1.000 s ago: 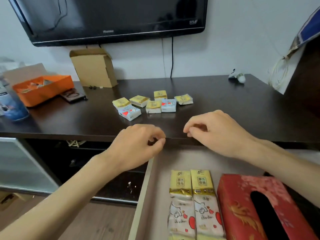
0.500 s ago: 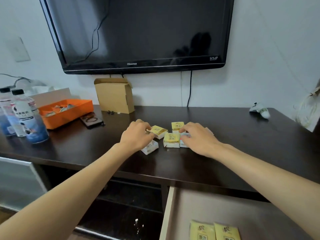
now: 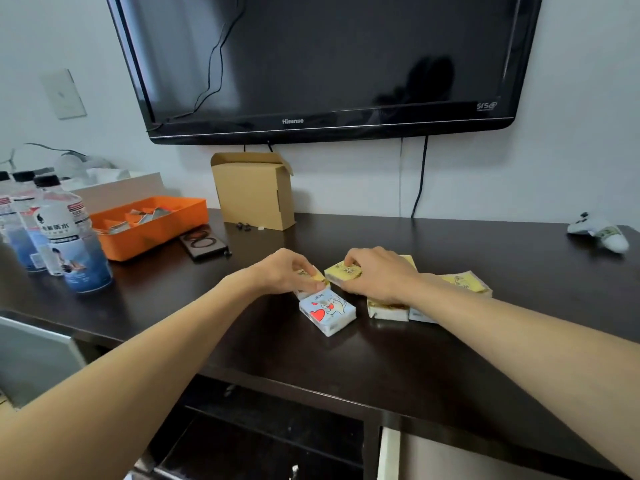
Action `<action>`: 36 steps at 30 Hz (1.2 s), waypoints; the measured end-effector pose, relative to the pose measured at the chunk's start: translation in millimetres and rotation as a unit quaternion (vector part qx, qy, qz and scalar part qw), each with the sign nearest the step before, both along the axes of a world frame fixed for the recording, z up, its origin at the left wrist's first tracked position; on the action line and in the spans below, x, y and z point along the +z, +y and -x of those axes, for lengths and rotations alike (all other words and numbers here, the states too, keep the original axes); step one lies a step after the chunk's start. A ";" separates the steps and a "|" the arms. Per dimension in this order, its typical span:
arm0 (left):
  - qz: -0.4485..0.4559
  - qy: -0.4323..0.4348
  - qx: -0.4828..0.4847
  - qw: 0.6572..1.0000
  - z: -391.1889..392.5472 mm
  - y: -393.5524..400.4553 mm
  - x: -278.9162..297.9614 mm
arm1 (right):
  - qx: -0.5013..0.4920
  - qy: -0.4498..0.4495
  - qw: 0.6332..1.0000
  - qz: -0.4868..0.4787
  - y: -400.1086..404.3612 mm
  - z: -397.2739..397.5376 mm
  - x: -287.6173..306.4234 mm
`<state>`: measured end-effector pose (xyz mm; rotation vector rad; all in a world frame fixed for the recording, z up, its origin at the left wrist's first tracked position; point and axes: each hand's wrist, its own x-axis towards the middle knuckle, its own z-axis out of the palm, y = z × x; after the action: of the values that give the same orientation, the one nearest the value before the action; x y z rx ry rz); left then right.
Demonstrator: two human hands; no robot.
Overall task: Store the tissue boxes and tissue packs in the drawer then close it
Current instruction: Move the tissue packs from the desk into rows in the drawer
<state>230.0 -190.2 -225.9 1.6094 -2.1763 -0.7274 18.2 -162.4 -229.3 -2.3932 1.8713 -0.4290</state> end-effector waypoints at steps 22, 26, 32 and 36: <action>0.116 -0.024 -0.118 0.986 71.6 152.2 26.3 | -0.052 0.057 0.989 0.124 175.3 110.8 8.7; 0.101 -0.093 -0.164 0.977 111.7 187.7 4.0 | -0.082 0.142 0.981 0.103 214.3 140.6 -1.6; 0.085 -0.188 -0.189 0.960 129.6 196.1 9.2 | -0.015 0.017 0.997 -0.076 229.2 168.9 4.9; 0.098 -0.222 -0.208 0.947 127.8 202.2 12.9 | -0.002 -0.033 0.996 -0.079 230.3 171.9 9.9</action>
<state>102.3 12.0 -213.1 1.3177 -2.8589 -0.2410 -153.8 68.0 -219.4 -2.2464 1.8103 -0.3415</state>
